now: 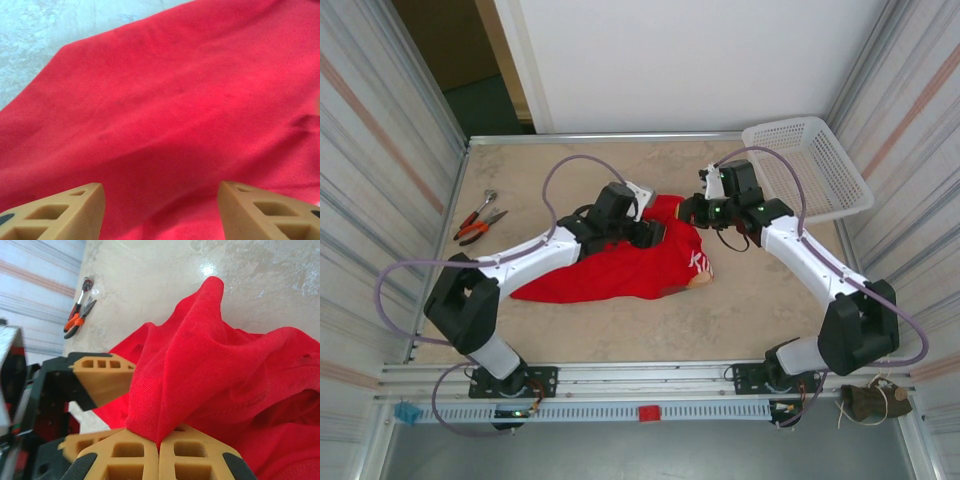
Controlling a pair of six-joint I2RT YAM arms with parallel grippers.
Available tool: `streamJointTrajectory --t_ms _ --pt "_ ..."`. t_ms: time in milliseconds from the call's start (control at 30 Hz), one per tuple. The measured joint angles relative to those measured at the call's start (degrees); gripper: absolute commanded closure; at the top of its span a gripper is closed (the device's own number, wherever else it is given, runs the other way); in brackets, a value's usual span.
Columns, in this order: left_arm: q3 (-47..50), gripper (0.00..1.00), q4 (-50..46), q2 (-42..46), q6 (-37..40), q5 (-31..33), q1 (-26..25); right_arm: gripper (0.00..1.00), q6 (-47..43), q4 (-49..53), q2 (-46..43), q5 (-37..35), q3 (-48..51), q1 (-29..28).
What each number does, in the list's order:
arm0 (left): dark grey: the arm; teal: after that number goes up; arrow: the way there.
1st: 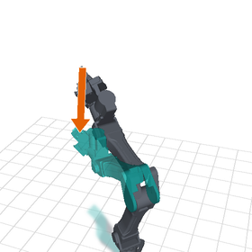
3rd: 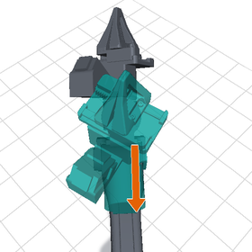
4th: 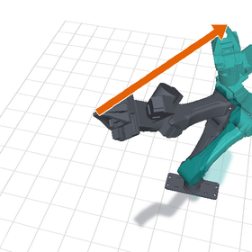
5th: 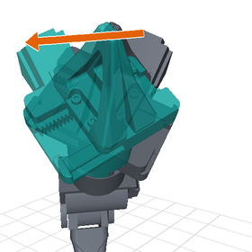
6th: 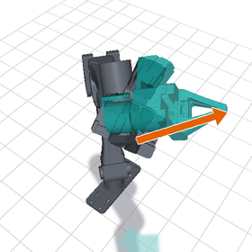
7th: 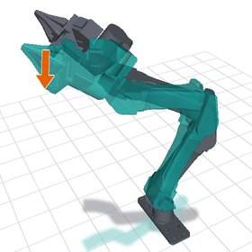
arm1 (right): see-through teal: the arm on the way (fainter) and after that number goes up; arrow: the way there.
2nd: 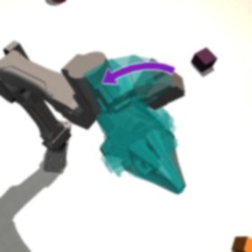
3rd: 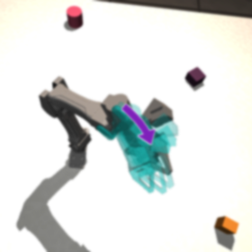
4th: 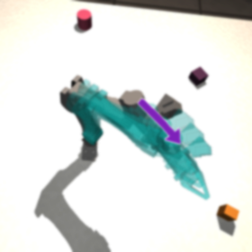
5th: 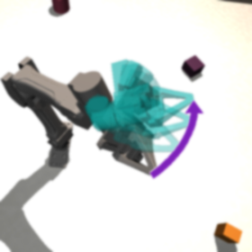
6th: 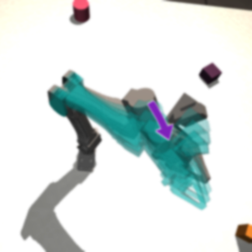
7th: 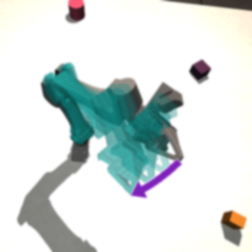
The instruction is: Fold the inside-out t-shirt
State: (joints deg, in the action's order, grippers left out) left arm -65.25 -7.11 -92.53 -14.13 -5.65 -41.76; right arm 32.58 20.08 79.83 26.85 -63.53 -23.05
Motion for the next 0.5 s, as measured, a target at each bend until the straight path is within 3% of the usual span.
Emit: streamJointTrajectory --t_ms 100,167,300,467,500 --pt "-1.25 0.43 0.15 -2.67 0.46 2.51 0.0 1.0 0.0 0.26 -0.72 0.0 0.0 -0.2" --pt "-2.99 0.54 0.15 -5.38 0.87 4.11 0.0 1.0 0.0 0.81 -1.18 0.0 0.0 -0.2" --pt "-5.88 1.0 0.07 -9.75 1.99 4.81 0.22 1.0 -0.02 1.68 -1.81 -0.04 0.02 -0.2" --pt "-6.54 1.0 0.13 -9.94 2.29 -1.6 2.71 0.99 -0.02 2.05 -1.99 -0.79 1.36 0.24" --pt "-6.54 1.0 0.09 -9.6 2.12 -4.04 3.72 0.8 -0.02 2.16 -1.92 -1.4 1.64 0.63"
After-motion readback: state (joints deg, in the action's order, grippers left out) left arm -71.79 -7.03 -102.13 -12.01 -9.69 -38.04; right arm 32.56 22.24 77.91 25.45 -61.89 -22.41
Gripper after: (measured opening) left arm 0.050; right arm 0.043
